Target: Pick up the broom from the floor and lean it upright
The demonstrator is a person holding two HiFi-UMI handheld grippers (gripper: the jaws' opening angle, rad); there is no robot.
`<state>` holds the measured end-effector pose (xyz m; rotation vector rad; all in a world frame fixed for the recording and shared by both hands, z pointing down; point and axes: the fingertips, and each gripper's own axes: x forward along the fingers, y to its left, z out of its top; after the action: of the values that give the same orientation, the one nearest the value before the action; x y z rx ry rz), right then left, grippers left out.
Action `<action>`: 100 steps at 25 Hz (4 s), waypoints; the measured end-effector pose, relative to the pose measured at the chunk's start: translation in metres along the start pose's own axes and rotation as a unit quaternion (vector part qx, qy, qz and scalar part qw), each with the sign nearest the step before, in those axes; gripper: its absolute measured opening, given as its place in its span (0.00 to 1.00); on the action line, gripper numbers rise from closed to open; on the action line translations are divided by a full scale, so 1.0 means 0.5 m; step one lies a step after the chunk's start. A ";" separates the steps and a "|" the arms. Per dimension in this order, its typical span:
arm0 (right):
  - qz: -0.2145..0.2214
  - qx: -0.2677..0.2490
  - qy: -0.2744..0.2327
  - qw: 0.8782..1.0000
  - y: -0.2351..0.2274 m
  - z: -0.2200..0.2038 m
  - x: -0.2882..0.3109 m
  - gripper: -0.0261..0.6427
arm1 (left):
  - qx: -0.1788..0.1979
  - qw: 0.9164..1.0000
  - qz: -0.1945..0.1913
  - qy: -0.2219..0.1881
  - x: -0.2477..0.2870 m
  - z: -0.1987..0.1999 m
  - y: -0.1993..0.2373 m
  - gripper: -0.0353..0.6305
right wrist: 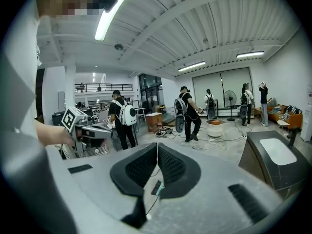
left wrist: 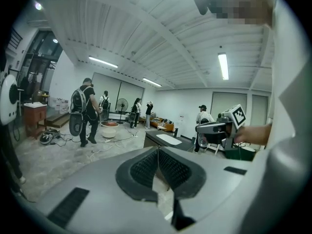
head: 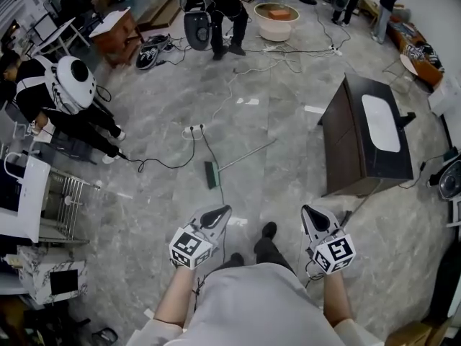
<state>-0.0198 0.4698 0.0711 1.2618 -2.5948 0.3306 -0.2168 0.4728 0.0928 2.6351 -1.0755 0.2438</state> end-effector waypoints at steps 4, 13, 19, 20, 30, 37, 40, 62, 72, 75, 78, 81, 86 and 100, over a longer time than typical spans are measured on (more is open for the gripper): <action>0.018 -0.004 0.002 1.000 -0.080 0.022 0.048 0.05 | 0.002 1.000 0.011 0.004 0.080 0.024 0.032 0.07; 0.052 -0.018 -0.004 0.998 -0.256 0.068 0.120 0.05 | -0.001 0.999 0.038 -0.001 0.252 0.070 0.069 0.07; 0.057 -0.020 0.002 0.998 -0.341 0.064 0.145 0.06 | -0.006 0.999 0.046 -0.010 0.337 0.096 0.081 0.07; 0.057 -0.020 0.004 0.998 -0.352 0.067 0.151 0.06 | -0.005 0.999 0.046 -0.009 0.349 0.101 0.085 0.07; 0.052 -0.003 0.024 0.998 -0.423 0.066 0.251 0.06 | 0.000 0.999 0.033 0.005 0.442 0.130 0.178 0.07; 0.029 -0.004 0.050 0.998 -0.476 0.070 0.382 0.06 | -0.019 1.000 0.005 0.014 0.520 0.126 0.308 0.07; 0.021 -0.003 0.057 0.998 -0.506 0.086 0.451 0.06 | -0.020 1.000 -0.008 0.020 0.564 0.129 0.377 0.07; 0.002 0.057 0.132 0.990 -0.656 -0.018 0.859 0.08 | -0.036 0.994 -0.074 0.079 0.844 -0.006 0.786 0.07; 0.030 0.080 0.147 0.985 -0.753 -0.145 0.976 0.08 | -0.043 0.993 -0.058 0.098 0.979 -0.132 0.842 0.07; 0.049 0.071 0.156 0.984 -0.797 -0.193 1.041 0.07 | -0.049 0.994 -0.043 0.088 1.043 -0.181 0.884 0.07; 0.069 0.063 0.160 0.983 -0.840 -0.274 1.102 0.05 | -0.063 0.994 -0.032 0.089 1.111 -0.257 0.911 0.07; 0.089 0.067 0.169 0.979 -0.869 -0.357 1.145 0.04 | -0.064 0.994 -0.024 0.087 1.163 -0.346 0.924 0.07; 0.115 0.057 0.189 0.974 -0.917 -0.495 1.197 0.04 | -0.082 0.991 -0.013 0.101 1.249 -0.465 0.941 0.07; 0.148 0.053 0.214 0.964 -1.047 -0.956 1.353 0.04 | -0.064 0.987 -0.013 0.146 1.455 -0.964 1.006 0.07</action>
<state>0.0429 -0.2007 0.7832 0.7205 -2.4007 0.7192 -0.0796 -0.1923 0.8366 2.4038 -0.9258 0.5180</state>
